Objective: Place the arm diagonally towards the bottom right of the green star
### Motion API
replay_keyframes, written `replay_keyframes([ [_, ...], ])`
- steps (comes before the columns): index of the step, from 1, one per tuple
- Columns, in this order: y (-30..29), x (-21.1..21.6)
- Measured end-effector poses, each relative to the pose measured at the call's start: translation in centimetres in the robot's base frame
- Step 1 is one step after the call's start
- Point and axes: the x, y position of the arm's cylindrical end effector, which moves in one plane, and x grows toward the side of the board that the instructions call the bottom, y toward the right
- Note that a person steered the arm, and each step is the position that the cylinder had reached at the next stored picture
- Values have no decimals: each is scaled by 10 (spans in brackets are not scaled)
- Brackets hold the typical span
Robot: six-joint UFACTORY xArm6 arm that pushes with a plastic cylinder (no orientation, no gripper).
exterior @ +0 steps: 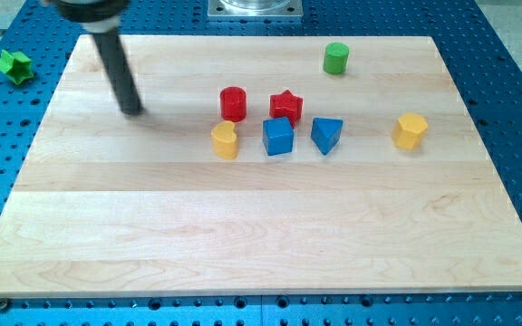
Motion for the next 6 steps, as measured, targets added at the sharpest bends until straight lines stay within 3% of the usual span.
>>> replay_keyframes([
  [1,24,5],
  [6,23,9],
])
